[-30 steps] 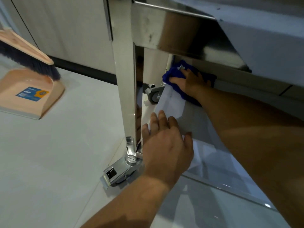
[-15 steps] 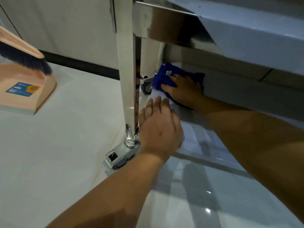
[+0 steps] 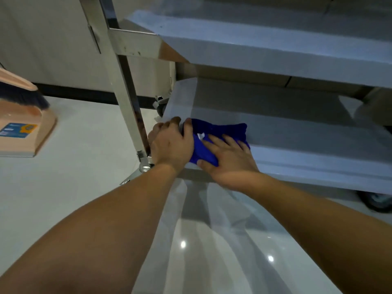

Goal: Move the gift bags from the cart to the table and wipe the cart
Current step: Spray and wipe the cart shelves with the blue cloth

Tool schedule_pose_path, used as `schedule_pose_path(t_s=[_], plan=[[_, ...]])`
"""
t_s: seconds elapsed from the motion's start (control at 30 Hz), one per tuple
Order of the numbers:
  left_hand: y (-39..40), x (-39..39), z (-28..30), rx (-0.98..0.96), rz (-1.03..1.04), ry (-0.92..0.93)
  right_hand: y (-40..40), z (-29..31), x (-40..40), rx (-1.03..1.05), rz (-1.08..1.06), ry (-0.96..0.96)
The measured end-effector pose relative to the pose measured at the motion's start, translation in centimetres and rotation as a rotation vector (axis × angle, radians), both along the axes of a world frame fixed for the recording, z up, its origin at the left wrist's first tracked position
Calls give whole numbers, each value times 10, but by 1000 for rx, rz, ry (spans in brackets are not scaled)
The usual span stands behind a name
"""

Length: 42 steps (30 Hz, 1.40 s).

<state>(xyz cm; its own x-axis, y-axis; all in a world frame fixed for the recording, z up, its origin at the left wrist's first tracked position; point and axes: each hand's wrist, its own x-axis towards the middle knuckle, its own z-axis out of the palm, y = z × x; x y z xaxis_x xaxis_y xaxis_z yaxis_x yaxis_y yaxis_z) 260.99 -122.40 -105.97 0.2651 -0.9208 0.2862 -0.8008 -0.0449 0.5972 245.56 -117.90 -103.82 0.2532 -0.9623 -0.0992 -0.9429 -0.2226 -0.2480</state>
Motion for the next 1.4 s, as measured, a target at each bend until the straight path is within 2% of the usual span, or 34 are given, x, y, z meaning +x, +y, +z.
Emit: schedule_pose_path(t_s=[0.1,0.2,0.3,0.4,0.57,0.8,0.93,1.07,1.2,1.4], plan=[[-4,-1,1,43,-25,-78,4,-3,-7,-13,-5,42],[-15,-9,0,46,-69,-63,0,-6,-3,-34,-53,2],[-23,-26,6,51,-244,108,-13,-7,-5,-41,-98,-45],[-24,-44,-1,47,-375,46,-39,-7,-11,5,-150,18],[-22,-50,-19,-9,-294,-102,-84,-14,-23,26,-125,108],[-14,-49,-22,-32,-302,-259,-180,-24,-40,-15,-99,16],[-13,-54,-17,47,-318,-400,-241,-23,-50,-8,-144,6],[-15,-53,-16,84,-316,-405,-284,-19,-52,-5,-148,13],[-17,-53,-17,90,-326,-410,-297,-17,-53,-13,-146,32],[-16,-51,-16,34,-300,-428,-267,-14,-54,-16,-128,-20]])
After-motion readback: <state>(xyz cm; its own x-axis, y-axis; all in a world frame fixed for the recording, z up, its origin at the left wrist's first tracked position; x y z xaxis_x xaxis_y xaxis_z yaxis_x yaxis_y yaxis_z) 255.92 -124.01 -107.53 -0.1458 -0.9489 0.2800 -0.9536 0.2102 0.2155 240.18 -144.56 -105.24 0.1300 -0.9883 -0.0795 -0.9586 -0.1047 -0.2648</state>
